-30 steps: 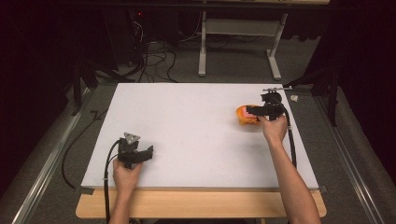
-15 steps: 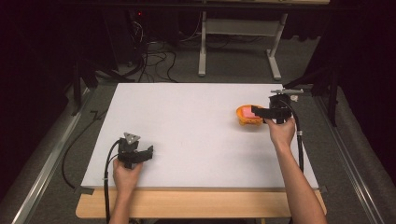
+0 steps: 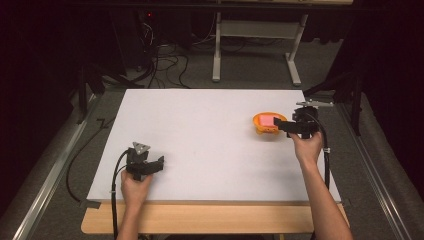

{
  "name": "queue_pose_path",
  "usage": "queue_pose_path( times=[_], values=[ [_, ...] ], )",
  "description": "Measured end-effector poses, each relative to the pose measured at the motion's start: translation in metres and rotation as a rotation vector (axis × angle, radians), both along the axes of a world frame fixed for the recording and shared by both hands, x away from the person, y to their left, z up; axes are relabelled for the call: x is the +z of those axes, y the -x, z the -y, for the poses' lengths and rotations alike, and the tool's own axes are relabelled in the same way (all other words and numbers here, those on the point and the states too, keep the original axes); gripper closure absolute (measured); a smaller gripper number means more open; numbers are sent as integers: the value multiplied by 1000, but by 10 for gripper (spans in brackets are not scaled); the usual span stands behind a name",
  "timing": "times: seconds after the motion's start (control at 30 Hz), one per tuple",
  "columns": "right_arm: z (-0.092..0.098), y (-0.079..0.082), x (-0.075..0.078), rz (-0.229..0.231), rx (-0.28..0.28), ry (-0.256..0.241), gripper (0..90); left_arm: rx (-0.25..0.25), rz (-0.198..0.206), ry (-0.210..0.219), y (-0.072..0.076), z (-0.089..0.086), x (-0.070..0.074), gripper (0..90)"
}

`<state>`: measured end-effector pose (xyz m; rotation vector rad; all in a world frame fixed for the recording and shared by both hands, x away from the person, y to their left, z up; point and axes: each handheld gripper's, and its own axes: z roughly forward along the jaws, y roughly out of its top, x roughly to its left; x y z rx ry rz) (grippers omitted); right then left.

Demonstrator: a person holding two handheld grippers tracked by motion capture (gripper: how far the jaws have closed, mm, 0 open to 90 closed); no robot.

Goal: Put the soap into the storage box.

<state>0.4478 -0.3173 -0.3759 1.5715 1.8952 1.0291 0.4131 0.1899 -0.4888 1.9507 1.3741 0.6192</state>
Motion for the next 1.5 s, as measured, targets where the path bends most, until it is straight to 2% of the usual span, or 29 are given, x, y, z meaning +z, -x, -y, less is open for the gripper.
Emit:
queue_pose_path(
  times=[0.8,1.4,1.5],
  values=[
    [9,36,4,65,28,-23,216,-1,3,-5,0,0,0,218],
    [10,58,-13,75,68,-30,229,-2,4,-7,0,0,0,217],
    [8,61,-18,63,70,-31,231,-2,4,-7,0,0,0,218]
  ],
)
